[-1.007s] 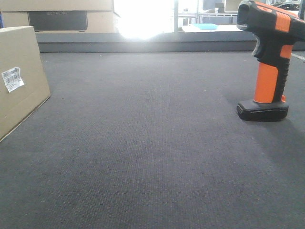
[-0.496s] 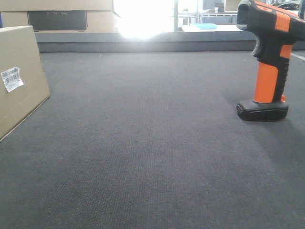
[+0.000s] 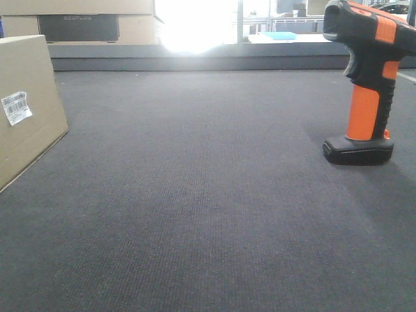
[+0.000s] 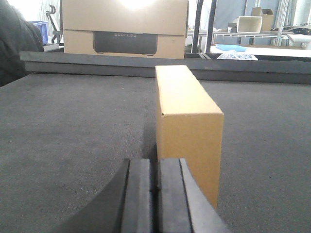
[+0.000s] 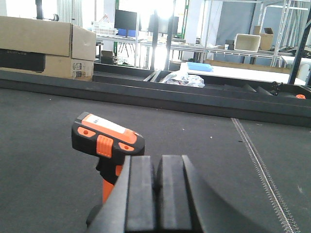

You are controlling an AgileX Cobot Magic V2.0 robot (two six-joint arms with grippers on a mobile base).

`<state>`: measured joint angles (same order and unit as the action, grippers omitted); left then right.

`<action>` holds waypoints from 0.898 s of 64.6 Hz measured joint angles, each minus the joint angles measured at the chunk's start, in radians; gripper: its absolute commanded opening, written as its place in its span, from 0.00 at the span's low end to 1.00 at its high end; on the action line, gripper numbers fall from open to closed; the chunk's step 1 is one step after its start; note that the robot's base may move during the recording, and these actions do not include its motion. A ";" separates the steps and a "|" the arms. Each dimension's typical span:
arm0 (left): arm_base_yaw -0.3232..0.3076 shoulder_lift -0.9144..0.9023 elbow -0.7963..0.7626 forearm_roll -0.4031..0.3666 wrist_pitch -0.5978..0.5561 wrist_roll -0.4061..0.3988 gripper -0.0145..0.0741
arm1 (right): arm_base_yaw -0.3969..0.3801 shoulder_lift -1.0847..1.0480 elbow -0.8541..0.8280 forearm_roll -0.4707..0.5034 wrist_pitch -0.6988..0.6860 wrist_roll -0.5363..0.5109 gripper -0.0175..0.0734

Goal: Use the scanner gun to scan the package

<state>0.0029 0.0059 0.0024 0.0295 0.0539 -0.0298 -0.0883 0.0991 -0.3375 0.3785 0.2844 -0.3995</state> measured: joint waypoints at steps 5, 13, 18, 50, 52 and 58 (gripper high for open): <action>0.000 0.000 0.000 0.000 0.000 0.000 0.04 | 0.000 0.000 0.000 -0.024 0.000 0.037 0.03; -0.001 0.000 0.000 0.000 0.000 0.000 0.04 | 0.000 0.000 0.018 -0.195 0.000 0.267 0.03; -0.003 0.000 0.000 0.000 0.000 0.000 0.04 | 0.000 0.000 0.046 -0.251 -0.005 0.350 0.03; -0.003 0.000 0.000 0.000 0.000 0.000 0.04 | -0.001 -0.092 0.333 -0.198 -0.153 0.281 0.03; -0.003 0.000 0.000 0.000 0.000 0.000 0.04 | -0.004 -0.092 0.335 -0.193 -0.162 0.274 0.03; -0.003 0.000 0.000 0.000 0.000 0.000 0.04 | -0.012 -0.092 0.338 -0.186 -0.176 0.264 0.03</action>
<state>0.0000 0.0059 0.0024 0.0295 0.0539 -0.0298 -0.1007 0.0067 0.0000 0.1924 0.1089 -0.1359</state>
